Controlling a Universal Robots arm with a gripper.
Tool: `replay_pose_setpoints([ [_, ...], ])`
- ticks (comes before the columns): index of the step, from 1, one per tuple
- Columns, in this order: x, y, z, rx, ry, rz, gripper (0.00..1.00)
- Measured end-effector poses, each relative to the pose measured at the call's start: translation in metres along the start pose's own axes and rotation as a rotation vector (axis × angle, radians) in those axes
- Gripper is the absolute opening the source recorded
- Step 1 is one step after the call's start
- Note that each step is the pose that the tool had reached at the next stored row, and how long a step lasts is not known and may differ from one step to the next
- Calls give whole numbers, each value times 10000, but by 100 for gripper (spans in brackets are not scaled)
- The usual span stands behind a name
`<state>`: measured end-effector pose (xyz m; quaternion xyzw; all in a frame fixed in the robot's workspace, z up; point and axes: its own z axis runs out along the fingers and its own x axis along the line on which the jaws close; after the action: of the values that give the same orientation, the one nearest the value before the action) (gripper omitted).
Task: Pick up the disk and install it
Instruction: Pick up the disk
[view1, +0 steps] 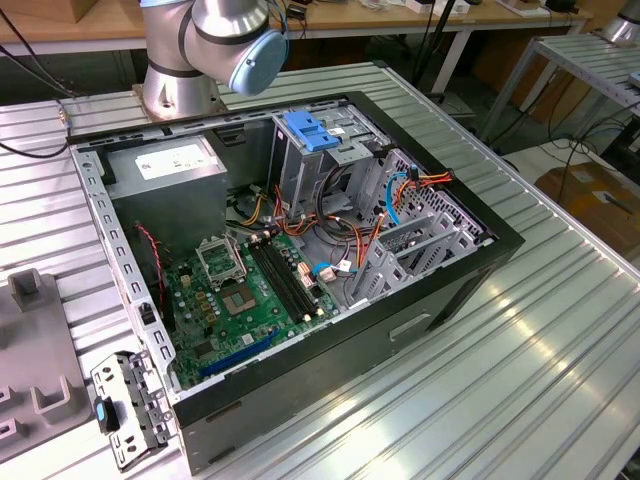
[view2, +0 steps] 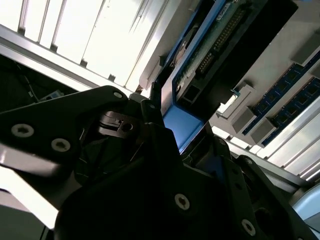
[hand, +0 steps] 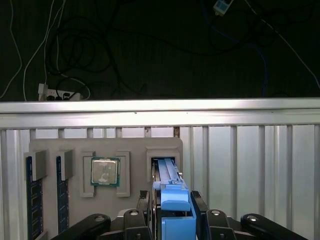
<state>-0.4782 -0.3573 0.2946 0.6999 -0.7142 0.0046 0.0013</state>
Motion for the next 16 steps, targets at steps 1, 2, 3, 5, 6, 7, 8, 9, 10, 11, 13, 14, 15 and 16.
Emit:
replay_pose_setpoints([
  [1, 0, 0, 1, 0, 0, 0, 45],
  [2, 0, 0, 3, 1, -1, 0, 45],
  [3, 0, 0, 5, 0, 0, 0, 45],
  [5, 0, 0, 10, 0, -1, -27, 45],
  [6, 0, 0, 11, 1, 0, -88, 45],
  [7, 0, 0, 11, 1, -1, -250, 45],
  [8, 0, 0, 12, 3, -2, -368, 45],
  [9, 0, -6, 13, 3, -2, -391, 45],
  [10, 0, -6, 17, 3, -2, -390, 45],
  [11, 0, -5, 18, 2, -1, -390, 44],
  [13, 0, -6, 21, 3, -2, -391, 37],
  [14, 0, -6, 21, 3, -2, -391, 37],
  [15, 0, -6, 21, 3, -2, -391, 37],
  [16, 0, -6, 21, 3, -2, -391, 37],
])
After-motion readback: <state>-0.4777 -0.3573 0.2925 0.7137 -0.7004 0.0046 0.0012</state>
